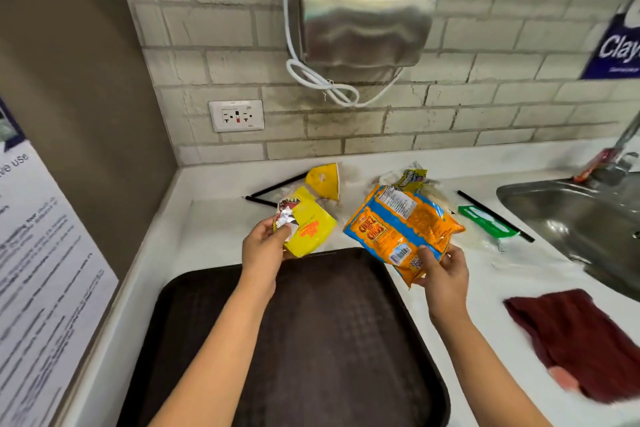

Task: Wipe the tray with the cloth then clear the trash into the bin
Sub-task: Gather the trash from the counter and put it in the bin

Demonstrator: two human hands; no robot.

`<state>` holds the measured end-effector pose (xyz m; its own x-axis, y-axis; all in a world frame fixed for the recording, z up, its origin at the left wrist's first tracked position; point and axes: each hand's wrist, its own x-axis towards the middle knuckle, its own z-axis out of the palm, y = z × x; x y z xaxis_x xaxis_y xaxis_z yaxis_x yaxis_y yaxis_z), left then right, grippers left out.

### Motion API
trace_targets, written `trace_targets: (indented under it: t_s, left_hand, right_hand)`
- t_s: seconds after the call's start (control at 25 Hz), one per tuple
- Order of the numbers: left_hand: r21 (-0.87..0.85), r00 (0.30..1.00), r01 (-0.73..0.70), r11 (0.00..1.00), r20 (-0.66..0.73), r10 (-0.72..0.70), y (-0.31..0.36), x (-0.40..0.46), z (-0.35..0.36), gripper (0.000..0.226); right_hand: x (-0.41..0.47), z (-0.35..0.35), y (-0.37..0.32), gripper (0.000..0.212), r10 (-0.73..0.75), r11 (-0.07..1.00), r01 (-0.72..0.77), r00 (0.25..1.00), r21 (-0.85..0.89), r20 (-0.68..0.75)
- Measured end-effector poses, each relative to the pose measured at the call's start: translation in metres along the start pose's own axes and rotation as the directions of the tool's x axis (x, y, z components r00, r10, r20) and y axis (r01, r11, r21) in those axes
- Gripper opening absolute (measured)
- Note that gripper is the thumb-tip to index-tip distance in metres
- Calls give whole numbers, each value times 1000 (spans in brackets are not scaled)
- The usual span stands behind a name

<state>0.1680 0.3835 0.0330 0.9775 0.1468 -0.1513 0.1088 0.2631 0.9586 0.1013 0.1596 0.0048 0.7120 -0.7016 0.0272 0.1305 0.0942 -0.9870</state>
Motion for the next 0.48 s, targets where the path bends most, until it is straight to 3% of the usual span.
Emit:
trace_targets:
  t_s: [0.24, 0.48]
  left_hand:
    - [73, 999, 25, 997, 25, -27, -24, -85, 25, 17]
    - [188, 996, 85, 979, -4, -86, -67, -201, 67, 23]
  right_hand:
    - [-24, -62, -19, 23, -52, 997, 48, 997, 65, 61]
    - [-54, -195, -21, 19, -164, 976, 150, 984, 160, 76]
